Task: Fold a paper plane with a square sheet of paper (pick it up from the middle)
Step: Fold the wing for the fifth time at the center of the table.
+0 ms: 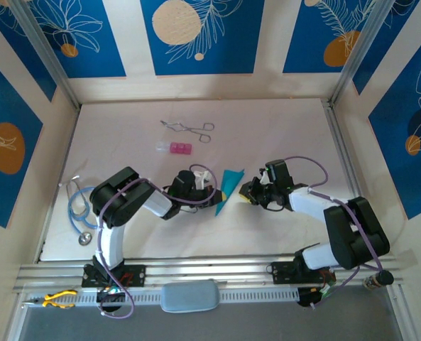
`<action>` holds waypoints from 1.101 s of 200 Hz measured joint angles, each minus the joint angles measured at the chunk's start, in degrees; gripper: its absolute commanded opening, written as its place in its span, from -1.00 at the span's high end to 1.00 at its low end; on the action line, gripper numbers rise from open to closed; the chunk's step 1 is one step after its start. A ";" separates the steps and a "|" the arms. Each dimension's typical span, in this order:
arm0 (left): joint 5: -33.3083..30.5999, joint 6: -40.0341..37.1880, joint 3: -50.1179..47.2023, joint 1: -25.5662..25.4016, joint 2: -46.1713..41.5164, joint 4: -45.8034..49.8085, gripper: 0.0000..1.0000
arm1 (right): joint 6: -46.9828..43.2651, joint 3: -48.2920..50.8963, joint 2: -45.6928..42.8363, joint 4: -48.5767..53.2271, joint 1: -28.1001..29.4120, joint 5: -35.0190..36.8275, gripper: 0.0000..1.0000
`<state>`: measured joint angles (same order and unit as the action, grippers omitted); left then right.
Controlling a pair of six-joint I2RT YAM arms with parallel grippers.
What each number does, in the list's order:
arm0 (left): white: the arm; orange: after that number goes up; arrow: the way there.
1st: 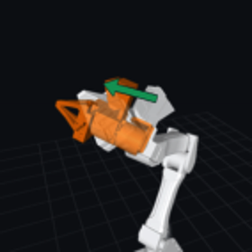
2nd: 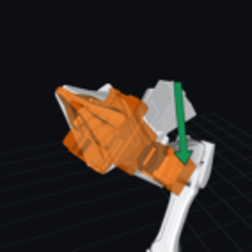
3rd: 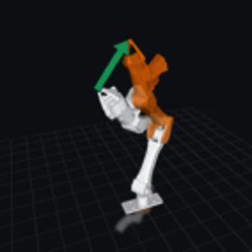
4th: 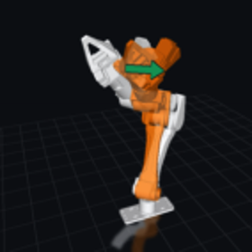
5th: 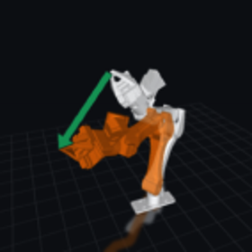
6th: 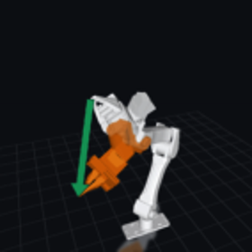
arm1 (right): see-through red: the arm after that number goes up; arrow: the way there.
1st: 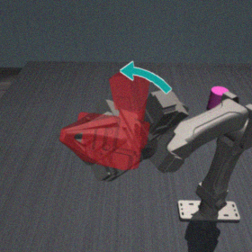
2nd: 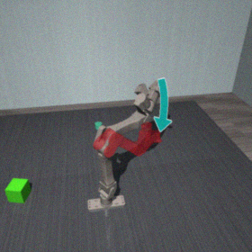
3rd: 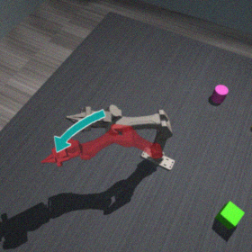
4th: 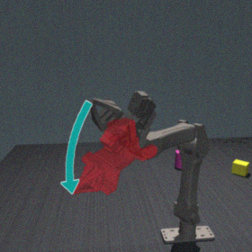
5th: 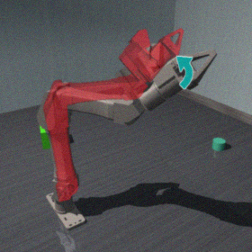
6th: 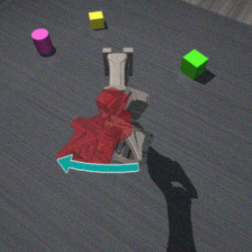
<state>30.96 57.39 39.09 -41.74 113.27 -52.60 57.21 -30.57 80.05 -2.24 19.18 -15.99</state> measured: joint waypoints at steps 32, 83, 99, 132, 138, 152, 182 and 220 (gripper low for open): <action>-0.61 1.81 -0.68 0.13 0.46 -2.56 1.00 | -0.26 -1.07 1.09 -0.44 0.11 -0.59 0.68; -1.64 4.24 -1.77 0.28 0.92 -5.84 1.00 | -0.48 -3.21 3.93 -1.77 1.01 -1.42 0.70; -1.66 4.57 -1.88 0.33 0.98 -6.27 1.00 | -0.61 -3.76 5.01 -2.43 1.46 -1.66 0.73; -1.70 5.20 -1.92 0.44 1.14 -6.56 1.00 | -0.61 -5.68 8.02 -4.37 1.90 -2.29 0.76; -1.70 5.31 -1.92 0.44 1.14 -6.56 1.00 | -0.59 -6.05 8.66 -4.85 1.99 -2.32 0.76; -1.68 5.33 -1.92 0.48 1.14 -6.54 1.00 | -0.57 -6.95 10.14 -5.92 2.16 -2.51 0.76; -1.66 5.33 -1.92 0.48 1.14 -6.47 1.00 | -0.57 -8.52 12.74 -7.69 2.25 -2.56 0.77; -1.42 5.38 -1.66 0.61 1.14 -5.88 1.00 | -0.57 -10.25 14.82 -8.02 2.47 -2.71 0.77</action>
<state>29.54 62.76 37.43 -41.12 114.41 -58.48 56.64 -40.82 94.87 -10.26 21.65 -18.70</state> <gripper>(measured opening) 0.061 0.115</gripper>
